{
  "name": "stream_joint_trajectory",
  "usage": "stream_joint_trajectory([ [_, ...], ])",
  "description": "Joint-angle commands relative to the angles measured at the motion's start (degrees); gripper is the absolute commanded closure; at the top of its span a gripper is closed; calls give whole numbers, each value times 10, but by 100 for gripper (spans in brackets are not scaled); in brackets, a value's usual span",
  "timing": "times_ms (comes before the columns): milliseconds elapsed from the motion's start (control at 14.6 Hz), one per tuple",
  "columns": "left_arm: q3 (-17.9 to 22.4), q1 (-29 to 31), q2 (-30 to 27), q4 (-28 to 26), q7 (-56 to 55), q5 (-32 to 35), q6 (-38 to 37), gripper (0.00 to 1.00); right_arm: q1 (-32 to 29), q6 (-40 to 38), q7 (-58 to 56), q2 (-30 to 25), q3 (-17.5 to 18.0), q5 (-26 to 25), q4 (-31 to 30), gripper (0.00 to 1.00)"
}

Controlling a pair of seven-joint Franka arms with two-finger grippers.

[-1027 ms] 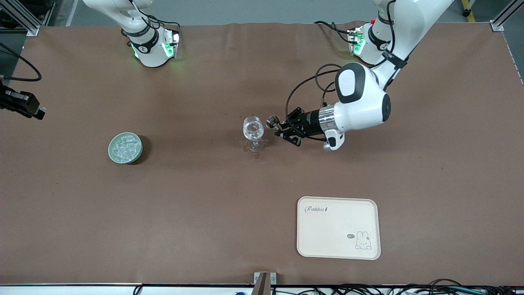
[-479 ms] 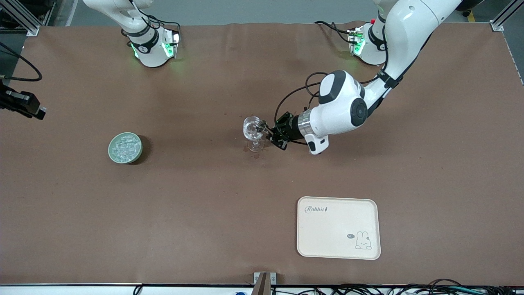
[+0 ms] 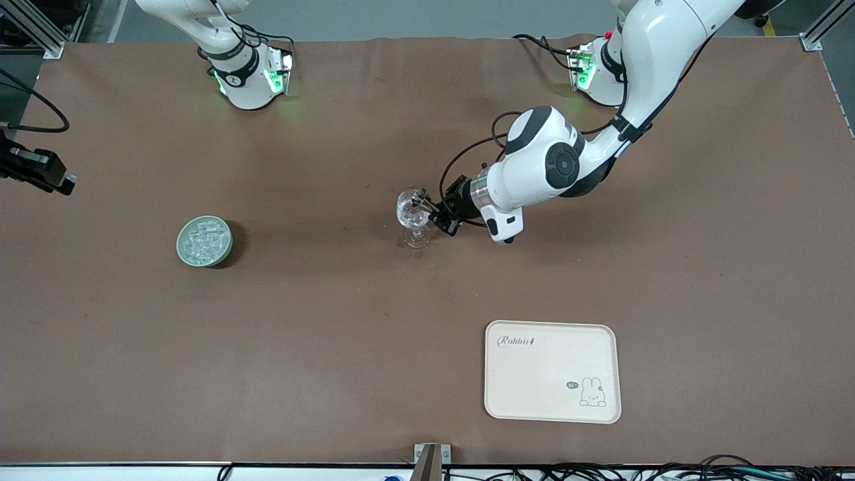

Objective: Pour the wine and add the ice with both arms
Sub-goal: 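Tilt the jigger over the wine glass with the left gripper to pour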

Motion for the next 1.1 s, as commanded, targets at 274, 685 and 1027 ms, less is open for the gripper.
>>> stream_joint_trajectory([
  [274, -20, 3, -5, 7, -86, 116, -10, 100, -4, 1, 1, -3, 4, 11, -3, 100],
  [685, -31, 14, -10, 16, -100, 119, -39, 100, -4, 2, 2, -2, 4, 11, -3, 100],
  [1027, -26, 22, -23, 15, -78, 29, -46, 100, -4, 2, 3, -2, 4, 11, -3, 100],
])
